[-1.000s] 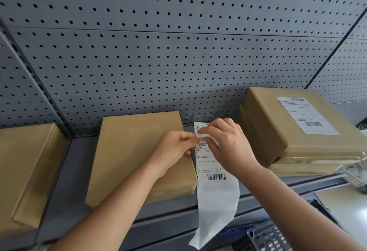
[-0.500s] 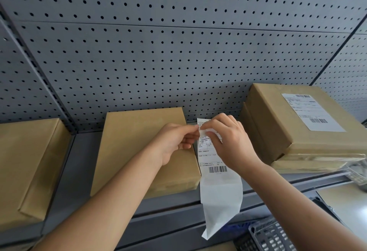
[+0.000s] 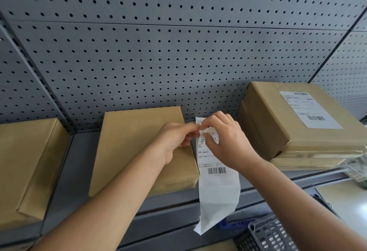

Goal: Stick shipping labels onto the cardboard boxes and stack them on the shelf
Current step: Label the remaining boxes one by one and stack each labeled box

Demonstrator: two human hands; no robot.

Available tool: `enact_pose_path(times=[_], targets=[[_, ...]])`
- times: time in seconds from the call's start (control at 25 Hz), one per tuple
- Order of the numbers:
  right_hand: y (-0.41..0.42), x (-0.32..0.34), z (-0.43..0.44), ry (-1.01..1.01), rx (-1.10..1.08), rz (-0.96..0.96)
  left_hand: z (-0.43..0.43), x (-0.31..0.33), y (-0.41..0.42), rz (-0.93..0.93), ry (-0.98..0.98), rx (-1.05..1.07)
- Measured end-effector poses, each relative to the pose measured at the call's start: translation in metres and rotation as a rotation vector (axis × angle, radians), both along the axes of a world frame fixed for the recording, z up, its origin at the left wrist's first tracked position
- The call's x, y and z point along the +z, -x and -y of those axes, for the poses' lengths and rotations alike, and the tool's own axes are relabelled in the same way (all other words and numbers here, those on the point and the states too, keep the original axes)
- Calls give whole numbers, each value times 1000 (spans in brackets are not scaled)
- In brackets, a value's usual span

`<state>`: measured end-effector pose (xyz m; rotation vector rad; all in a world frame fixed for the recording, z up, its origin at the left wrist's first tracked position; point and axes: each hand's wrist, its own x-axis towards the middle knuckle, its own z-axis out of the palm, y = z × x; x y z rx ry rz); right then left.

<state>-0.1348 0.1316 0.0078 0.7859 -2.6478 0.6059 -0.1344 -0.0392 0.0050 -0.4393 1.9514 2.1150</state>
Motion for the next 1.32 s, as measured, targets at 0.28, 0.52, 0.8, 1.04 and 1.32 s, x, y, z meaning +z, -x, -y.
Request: enact_pose_path(times=[0.28,0.52,0.8,1.04,1.32], targets=[[-2,2,0,35,-11,69,-2,0,-2,-6,37,30],[-4,6,2,31,-32,129,-9,4,-6,-15,140,48],[-12,9,-8,67,45,70,-13,6,-11,-42,222,60],[-13,9,-15,150,42,83,-12,13,-12,-20,156,-100],[-27,23,-23,213,29,141,-20,10,-16,-53,264,-61]])
